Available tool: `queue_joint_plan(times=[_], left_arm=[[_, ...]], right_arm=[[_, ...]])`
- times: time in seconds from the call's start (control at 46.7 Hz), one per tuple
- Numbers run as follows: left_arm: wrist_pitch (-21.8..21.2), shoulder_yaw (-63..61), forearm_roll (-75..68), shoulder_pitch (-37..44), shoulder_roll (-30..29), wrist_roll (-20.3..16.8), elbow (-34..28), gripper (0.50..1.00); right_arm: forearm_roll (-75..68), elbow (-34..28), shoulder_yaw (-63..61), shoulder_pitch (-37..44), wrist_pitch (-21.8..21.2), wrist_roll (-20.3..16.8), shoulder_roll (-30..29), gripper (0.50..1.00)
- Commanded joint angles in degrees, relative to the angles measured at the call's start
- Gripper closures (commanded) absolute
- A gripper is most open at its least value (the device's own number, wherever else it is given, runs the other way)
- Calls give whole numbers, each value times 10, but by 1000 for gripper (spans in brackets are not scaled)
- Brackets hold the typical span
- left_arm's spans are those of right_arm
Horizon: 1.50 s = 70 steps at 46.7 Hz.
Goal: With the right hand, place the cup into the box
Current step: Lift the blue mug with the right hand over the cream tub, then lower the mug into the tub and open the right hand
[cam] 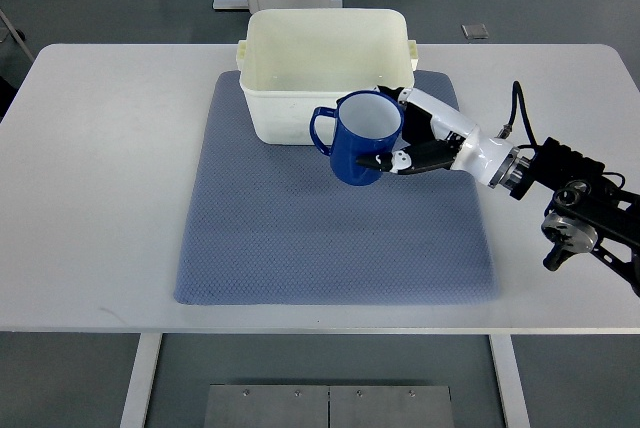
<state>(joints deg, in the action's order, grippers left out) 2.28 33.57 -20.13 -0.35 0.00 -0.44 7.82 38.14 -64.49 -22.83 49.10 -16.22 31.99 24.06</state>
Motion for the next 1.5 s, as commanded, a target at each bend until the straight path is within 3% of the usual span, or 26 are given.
queue_joint_plan(times=[0.0,0.214,0.321,0.514,0.877,1.477], left_arm=[[0,0,0,0,0,0,0,500],[0,0,0,0,0,0,0,500],[1,0,0,0,0,0,0,500],[1,0,0,0,0,0,0,500],[0,0,0,0,0,0,0,500],[1,0,0,0,0,0,0,500]], right_arm=[[-5,1,-23,12,-7,-10,2,1000],[-9,23,-71,52,-5,-68,-9,1000],[-9,57,-71,78,3,-93,-41,1000],[-8,135,-71,107,48,-130,-96,1000],[-8,285,-70,143,92,-135,-194,1000],[-8,307,-39,126,178,-143,-219,1000]])
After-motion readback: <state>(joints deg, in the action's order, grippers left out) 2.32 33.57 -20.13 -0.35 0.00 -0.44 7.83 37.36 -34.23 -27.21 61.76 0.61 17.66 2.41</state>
